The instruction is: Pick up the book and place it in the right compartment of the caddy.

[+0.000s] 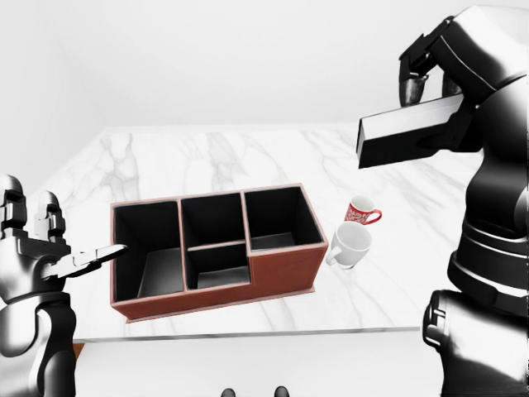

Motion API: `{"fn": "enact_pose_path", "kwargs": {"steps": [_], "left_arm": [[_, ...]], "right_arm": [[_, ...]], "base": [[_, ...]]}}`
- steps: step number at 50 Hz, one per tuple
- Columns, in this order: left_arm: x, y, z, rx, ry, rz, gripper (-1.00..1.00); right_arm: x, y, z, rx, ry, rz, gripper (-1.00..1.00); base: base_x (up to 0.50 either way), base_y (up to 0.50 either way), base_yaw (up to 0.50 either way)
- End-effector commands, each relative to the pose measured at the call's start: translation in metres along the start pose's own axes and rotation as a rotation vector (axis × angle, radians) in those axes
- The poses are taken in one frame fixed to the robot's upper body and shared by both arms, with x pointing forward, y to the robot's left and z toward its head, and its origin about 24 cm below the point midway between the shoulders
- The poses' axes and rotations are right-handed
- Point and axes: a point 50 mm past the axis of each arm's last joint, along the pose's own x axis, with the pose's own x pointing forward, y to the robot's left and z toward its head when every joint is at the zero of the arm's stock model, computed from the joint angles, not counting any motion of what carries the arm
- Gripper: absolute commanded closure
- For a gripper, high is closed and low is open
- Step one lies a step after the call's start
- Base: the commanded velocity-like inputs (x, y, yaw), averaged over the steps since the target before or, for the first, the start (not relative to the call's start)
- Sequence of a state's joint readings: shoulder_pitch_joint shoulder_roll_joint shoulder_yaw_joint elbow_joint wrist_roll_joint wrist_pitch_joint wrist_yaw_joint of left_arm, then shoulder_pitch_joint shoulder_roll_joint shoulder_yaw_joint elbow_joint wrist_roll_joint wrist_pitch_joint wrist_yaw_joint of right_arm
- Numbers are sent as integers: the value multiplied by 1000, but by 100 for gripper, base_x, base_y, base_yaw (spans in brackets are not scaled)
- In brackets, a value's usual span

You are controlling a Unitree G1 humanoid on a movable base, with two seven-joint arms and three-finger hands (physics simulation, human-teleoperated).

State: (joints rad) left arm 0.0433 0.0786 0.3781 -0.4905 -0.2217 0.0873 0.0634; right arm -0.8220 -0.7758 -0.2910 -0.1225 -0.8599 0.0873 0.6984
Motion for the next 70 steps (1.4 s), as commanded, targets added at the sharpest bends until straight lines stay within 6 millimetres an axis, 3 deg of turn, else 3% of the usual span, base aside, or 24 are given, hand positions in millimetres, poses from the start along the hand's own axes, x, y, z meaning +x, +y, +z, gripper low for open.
{"fn": "enact_pose_path", "kwargs": {"steps": [1,7,12,16,24,28,39,42,59,70], "left_arm": [[0,-2,-2,2,10,-5,-100],[0,-1,-2,0,10,-3,-100],[0,-1,-2,-1,9,-3,-100],[0,-2,-2,1,10,-4,-100],[0,-2,-1,0,6,-4,-100],[0,-1,-4,0,15,-3,-100],[1,-1,-4,-2,17,-2,-100],[1,-1,-5,-3,17,-2,-100],[1,-1,-5,-2,18,-2,-100],[0,-1,-5,-2,17,-2,-100]], "right_arm": [[44,-47,30,97,-85,-52,100],[60,-49,59,174,-175,-38,100],[67,-39,84,191,-235,-5,100],[73,2,91,187,-219,112,100],[78,16,105,178,-226,161,100],[83,39,108,194,-211,246,100],[93,56,134,226,-252,343,100],[89,71,137,225,-257,379,100],[83,95,149,267,-292,441,100],[80,118,143,316,-274,521,100]], "base": [[0,0,0],[0,0,0],[0,0,0],[0,0,0],[0,0,0],[0,0,0],[0,0,0],[0,0,0],[0,0,0],[0,0,0]]}}
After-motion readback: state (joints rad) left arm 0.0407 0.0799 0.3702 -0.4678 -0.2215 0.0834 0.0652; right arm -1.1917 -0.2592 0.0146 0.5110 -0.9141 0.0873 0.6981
